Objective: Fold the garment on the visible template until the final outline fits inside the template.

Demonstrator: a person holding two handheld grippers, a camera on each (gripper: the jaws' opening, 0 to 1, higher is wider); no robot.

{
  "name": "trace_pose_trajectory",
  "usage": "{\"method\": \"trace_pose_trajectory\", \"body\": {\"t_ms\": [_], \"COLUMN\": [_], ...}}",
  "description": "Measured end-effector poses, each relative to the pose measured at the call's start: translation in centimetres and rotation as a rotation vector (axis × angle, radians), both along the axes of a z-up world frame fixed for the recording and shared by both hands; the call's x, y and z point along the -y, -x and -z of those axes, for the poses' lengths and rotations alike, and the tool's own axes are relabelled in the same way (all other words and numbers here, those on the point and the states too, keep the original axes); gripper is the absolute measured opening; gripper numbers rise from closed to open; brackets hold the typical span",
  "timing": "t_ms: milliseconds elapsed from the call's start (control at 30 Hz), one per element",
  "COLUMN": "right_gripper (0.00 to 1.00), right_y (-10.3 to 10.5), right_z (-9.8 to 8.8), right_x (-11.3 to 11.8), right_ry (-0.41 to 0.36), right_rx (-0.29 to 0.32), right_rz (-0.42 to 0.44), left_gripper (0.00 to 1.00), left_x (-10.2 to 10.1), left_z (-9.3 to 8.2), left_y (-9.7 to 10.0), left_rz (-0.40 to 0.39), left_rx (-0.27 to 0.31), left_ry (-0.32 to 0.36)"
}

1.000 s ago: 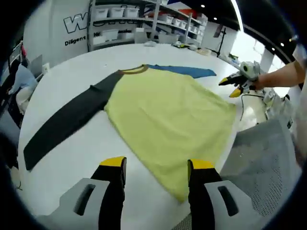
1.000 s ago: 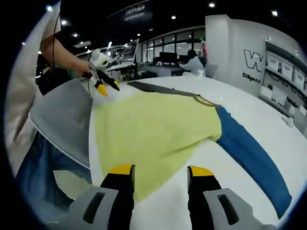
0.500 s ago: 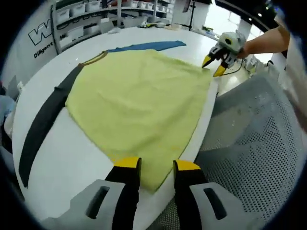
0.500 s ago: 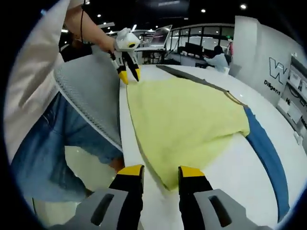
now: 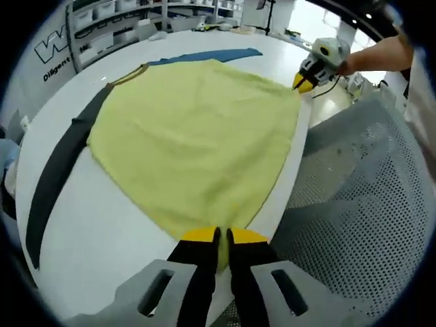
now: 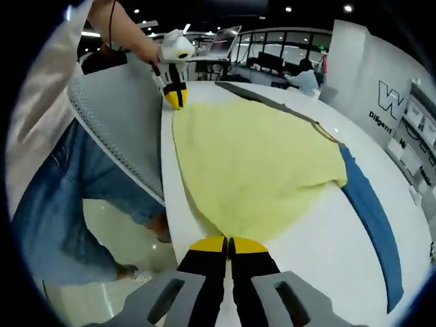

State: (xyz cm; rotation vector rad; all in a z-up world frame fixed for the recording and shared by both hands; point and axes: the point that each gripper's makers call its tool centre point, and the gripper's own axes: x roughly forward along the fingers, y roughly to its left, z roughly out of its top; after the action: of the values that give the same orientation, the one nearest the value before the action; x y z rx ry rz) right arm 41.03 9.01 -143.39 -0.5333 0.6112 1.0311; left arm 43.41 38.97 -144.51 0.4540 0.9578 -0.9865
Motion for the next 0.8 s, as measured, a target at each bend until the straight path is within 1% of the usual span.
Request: {"method": "trace_pose_trajectory", "body": {"t_ms": [33,100,133,167,200,233,333,400,467,533,600,633,667,733,800], "right_gripper": [0.0,0.0,0.0,0.0,0.0,0.0,0.0,0.0,0.0,0.0,0.0,0.0,0.0,0.0,0.0], "right_y": [0.0,0.7,1.3,1.6,2.3,2.6,2.2,1.9,2.0,2.2,2.4,2.4,2.3,2.4,2.6], "right_z": [-0.6,-3.2,-3.6,-3.3,-2.2,-1.7,-0.7,-0.2,0.3,0.7,0.6,0.6,0.6,0.8,0.6], "right_x": [-0.3,-2.2,-2.8,-2.7,-2.3,-2.2,-1.5,-1.2,-1.0,-0.9,-0.8,-0.7,-0.5,-0.3,-0.3], "right_ry": [-0.008,-0.098,-0.125,-0.105,-0.087,-0.085,-0.052,-0.049,-0.034,-0.02,-0.005,-0.002,0.003,0.004,0.003], "right_rx": [0.002,0.013,-0.004,-0.006,-0.054,-0.084,-0.059,-0.07,-0.079,-0.09,-0.093,-0.088,-0.086,-0.111,-0.12], "right_rz": [0.0,-0.031,-0.052,-0.067,-0.069,-0.066,-0.05,-0.022,-0.023,-0.027,-0.04,-0.043,-0.041,-0.029,-0.032], "left_gripper": [0.07,0.07,0.07,0.07,0.06,0.06,0.06,0.06,0.06,0.06,0.06,0.07,0.07,0.07,0.07], "left_x": [0.0,-0.1,-0.2,-0.3,-0.4,-0.6,-0.8,-0.7,-0.8,-0.6,-0.4,-0.5,-0.5,-0.5,-0.6], "left_z": [0.0,-0.1,-0.2,-0.2,-0.1,-0.1,-0.3,-0.3,-0.3,-0.4,-0.3,-0.1,0.0,0.1,0.2], "left_y": [0.0,-0.1,-0.1,0.0,0.0,-0.1,0.0,0.1,0.2,0.4,1.2,1.3,1.3,1.4,1.6], "left_rz": [-0.003,-0.008,-0.012,-0.014,-0.014,-0.018,-0.026,-0.025,-0.023,-0.037,-0.027,-0.014,-0.019,-0.032,-0.032], "left_rx": [0.0,0.001,-0.001,-0.006,-0.009,-0.011,-0.023,-0.03,-0.036,-0.051,-0.088,-0.078,-0.074,-0.092,-0.099], "left_ry": [0.001,0.003,0.003,0.001,-0.004,-0.011,-0.013,-0.013,-0.018,-0.004,0.0,-0.014,-0.014,-0.002,0.001]}}
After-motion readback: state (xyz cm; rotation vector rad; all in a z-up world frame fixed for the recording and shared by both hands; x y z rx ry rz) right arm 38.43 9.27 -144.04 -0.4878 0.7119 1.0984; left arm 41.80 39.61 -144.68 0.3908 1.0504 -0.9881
